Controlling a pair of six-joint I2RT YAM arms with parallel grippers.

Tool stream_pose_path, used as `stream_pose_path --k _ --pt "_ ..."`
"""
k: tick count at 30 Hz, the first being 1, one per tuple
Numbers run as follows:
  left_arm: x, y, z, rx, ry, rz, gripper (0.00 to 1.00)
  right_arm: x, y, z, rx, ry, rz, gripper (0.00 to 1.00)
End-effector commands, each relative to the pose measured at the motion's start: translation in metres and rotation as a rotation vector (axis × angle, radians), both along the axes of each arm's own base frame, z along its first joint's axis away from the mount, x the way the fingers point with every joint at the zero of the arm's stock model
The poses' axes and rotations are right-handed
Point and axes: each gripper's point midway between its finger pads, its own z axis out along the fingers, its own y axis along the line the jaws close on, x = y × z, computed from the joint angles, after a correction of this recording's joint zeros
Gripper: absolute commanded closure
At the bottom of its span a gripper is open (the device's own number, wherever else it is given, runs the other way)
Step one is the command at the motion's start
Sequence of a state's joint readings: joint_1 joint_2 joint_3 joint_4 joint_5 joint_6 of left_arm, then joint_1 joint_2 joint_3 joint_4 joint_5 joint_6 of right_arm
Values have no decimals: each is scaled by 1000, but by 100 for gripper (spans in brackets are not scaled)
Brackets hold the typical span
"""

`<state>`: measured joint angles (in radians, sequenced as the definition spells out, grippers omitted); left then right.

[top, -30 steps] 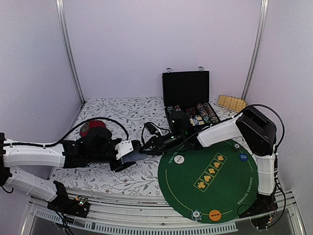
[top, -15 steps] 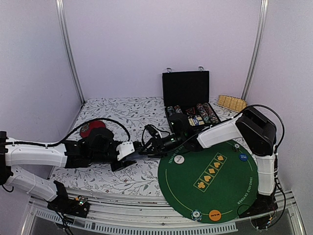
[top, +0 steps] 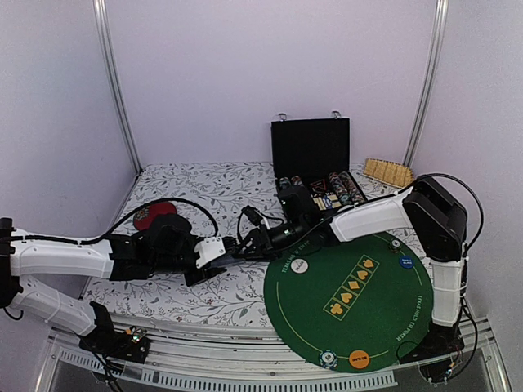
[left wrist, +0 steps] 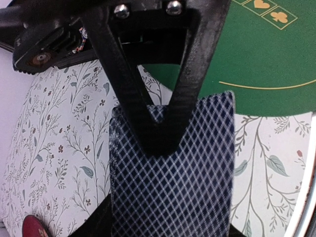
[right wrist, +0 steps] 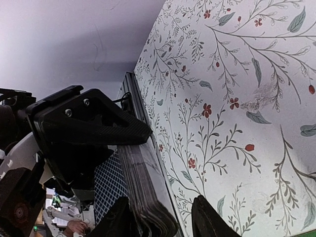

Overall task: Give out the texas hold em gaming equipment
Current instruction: Pick up the poker card from the face-down deck piles.

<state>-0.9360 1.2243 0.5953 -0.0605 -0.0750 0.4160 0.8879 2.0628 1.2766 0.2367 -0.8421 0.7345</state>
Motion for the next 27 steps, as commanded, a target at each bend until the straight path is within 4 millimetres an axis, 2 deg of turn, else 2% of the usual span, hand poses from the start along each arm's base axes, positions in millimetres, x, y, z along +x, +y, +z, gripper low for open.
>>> stream_pose_path --k 1,17,21,27 --pt "5 -7 14 -31 -41 4 51 5 -9 12 -40 -78 -24 60" --pt "6 -6 12 -21 -41 10 50 7 -16 26 -80 -139 -26 94" --pt "6 -5 11 -18 -41 11 50 6 -18 29 -86 -144 -28 97" --pt "6 -5 10 -13 -38 12 50 9 -23 30 -120 -166 -43 95"
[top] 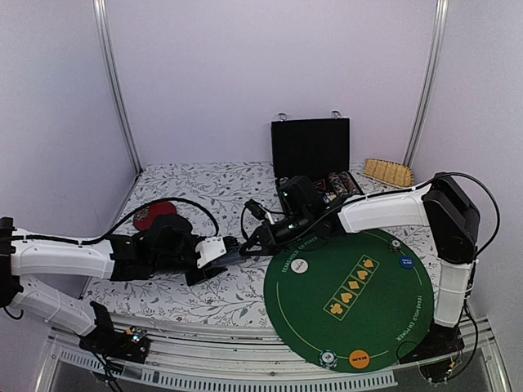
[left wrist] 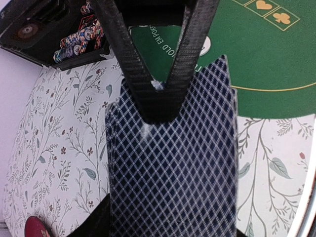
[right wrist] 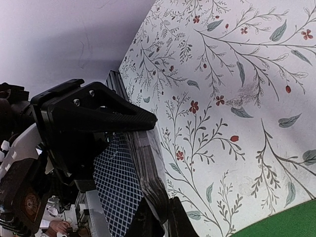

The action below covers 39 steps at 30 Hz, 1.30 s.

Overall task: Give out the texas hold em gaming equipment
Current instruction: Pick up the poker card from the face-down deck piles.

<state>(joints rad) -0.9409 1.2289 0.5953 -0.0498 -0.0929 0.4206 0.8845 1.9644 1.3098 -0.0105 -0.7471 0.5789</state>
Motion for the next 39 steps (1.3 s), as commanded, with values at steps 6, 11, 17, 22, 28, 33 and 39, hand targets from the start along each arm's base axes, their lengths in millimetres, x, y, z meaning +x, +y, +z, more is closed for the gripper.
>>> stream_pose_path --k 6,11,17,22,28,33,39 --pt "5 -5 10 -20 -24 10 50 3 -4 13 -9 -44 1 86" --pt "6 -4 10 -16 -27 14 50 4 -5 13 -21 -42 -7 82" --pt "5 -4 10 -15 -27 11 50 4 -8 19 -29 -59 -13 76" --pt "5 -5 10 -18 -26 11 50 2 -7 21 -15 -55 -6 72" --pt "4 -4 7 -10 -19 9 50 0 -3 30 24 -38 11 87" --pt "4 -4 7 -7 -21 9 50 3 -5 34 11 -56 -10 94" --pt "6 -4 7 -5 -22 15 49 4 -6 41 9 -83 -6 97"
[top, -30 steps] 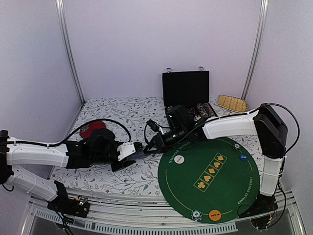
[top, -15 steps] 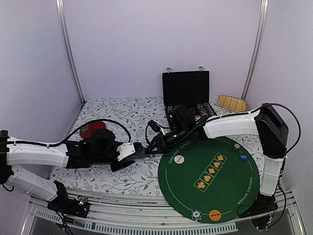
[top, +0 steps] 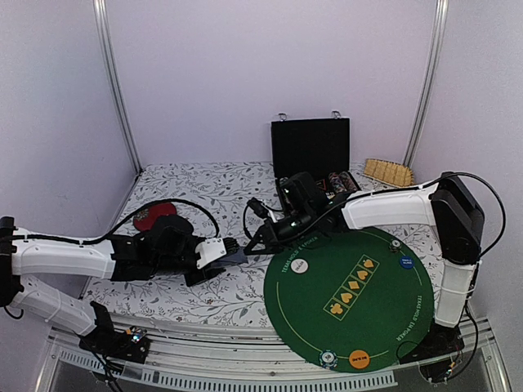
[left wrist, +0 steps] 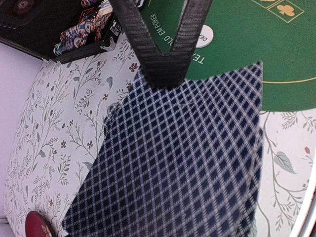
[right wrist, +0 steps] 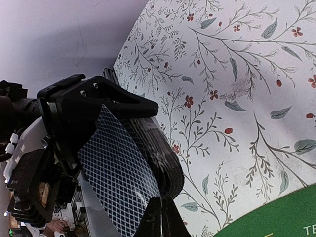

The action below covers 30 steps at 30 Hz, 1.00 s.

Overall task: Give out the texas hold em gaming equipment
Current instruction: Pick up the poker card from the face-down deck piles.

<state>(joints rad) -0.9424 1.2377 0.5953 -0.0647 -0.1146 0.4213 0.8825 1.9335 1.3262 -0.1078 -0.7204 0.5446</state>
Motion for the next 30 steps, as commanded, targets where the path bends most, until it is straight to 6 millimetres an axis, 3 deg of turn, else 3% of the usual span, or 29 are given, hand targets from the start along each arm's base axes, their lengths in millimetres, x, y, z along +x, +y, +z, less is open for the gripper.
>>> stream_pose_path --k 1,21,30 --pt "5 -8 12 -33 -25 0 49 5 2 38 50 -78 4 97" --pt "4 -7 12 -33 -26 -1 48 0 -8 30 -98 -260 227 98" --pt "4 -7 11 -27 -25 -1 48 6 -8 62 -46 -329 188 98"
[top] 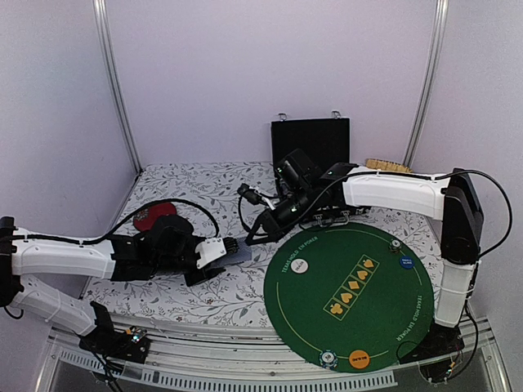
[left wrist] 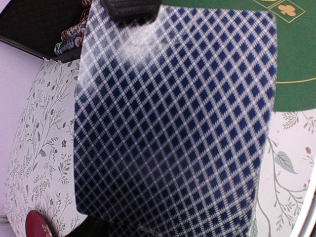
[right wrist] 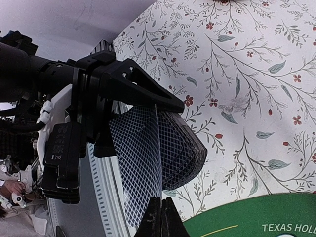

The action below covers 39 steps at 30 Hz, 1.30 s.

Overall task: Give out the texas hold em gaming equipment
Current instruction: Pick up the poker card from the face-down deck piles, then distribute the poker card in the big blind area.

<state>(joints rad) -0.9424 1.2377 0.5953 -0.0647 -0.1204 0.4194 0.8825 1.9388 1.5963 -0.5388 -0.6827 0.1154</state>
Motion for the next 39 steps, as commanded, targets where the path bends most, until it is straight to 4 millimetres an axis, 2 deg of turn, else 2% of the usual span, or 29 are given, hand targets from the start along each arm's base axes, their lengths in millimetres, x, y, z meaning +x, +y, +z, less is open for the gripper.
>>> stream_pose_path --k 1,8,16,20,23,29,32,39 --pt "3 -7 11 -28 -23 -6 48 7 -2 26 37 -64 -22 98" --pt "3 -8 12 -32 -25 -8 48 18 -19 61 107 -97 -77 98" --pt "3 -8 12 -30 -23 -9 48 31 -42 81 110 -135 -148 98" --pt "2 -8 12 -33 -19 -12 48 44 -66 99 101 -183 -222 98" --pt "2 -9 12 -34 -19 -13 48 55 -92 105 62 -219 -293 98" --pt "2 -9 13 -36 -21 -13 48 76 -146 98 -77 -316 -406 98" --pt "2 -9 14 -38 -20 -12 48 80 -166 94 -160 -358 -451 98" --pt "1 -10 16 -42 -23 -17 48 77 -181 96 -202 -409 -443 98"
